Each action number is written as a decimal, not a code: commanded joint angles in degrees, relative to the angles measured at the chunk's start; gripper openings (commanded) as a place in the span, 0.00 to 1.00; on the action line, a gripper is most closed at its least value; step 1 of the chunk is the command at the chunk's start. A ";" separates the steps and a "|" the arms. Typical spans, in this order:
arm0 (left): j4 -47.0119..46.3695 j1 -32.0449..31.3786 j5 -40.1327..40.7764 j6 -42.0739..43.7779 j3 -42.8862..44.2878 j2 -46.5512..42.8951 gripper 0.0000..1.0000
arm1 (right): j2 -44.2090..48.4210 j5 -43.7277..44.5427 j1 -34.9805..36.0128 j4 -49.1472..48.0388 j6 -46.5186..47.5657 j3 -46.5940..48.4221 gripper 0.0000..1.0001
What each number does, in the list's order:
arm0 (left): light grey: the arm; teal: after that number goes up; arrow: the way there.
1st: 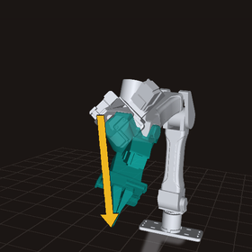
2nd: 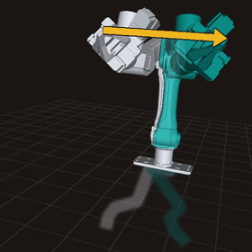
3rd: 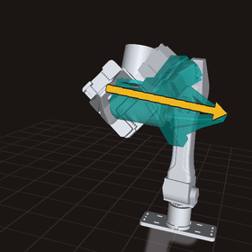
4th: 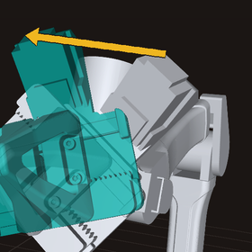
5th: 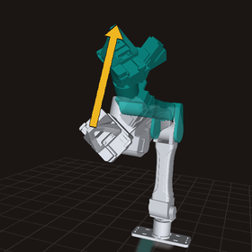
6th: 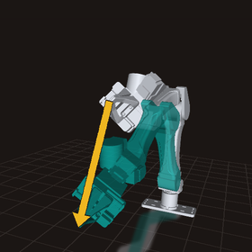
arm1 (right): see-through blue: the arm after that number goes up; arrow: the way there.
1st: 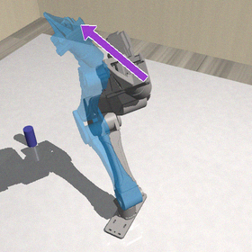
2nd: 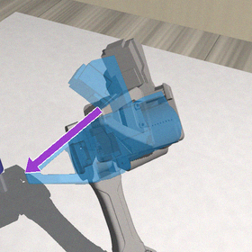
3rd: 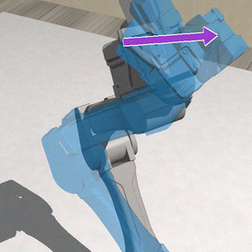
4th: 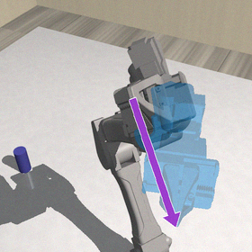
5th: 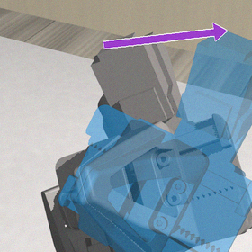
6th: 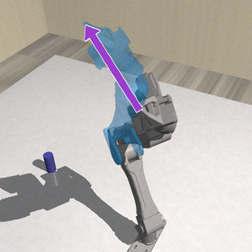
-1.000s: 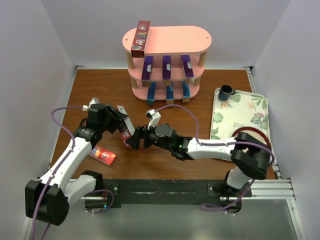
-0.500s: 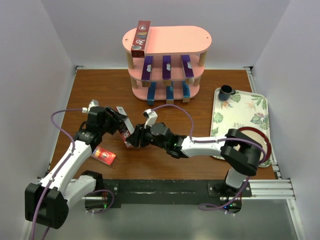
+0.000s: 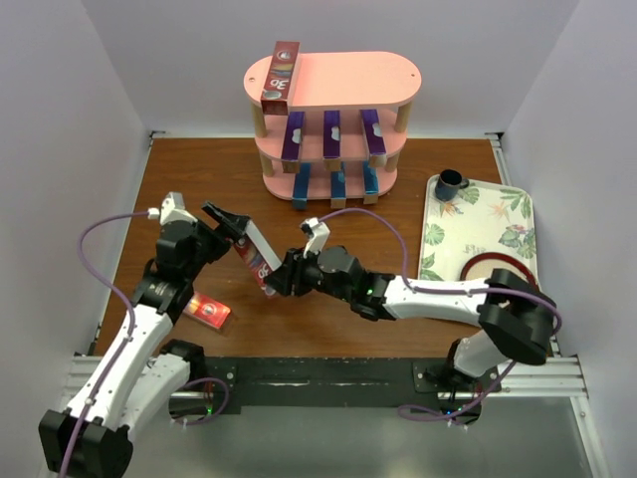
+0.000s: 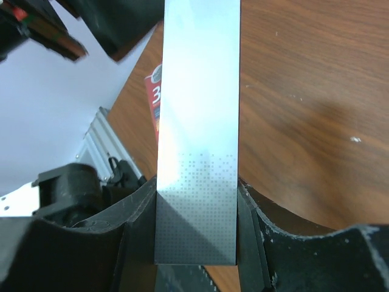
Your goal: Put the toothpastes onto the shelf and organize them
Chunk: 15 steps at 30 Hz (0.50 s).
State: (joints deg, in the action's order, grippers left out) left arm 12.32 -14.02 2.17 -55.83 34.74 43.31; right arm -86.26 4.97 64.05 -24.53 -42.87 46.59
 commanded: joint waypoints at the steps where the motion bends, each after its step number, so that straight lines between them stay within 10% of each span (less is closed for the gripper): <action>1: -3.70 -0.13 6.52 12.90 2.60 -4.02 0.96 | 7.06 0.48 -0.33 2.99 0.07 -1.93 0.18; 15: -5.64 -1.53 17.25 40.26 1.74 -14.13 0.96 | 35.18 9.61 -8.23 30.68 2.79 2.71 0.18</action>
State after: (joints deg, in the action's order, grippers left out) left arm 8.78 -14.24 15.90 -25.32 36.16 29.56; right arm -56.29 10.11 58.89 0.69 -42.04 42.74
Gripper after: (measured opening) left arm 0.960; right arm 0.465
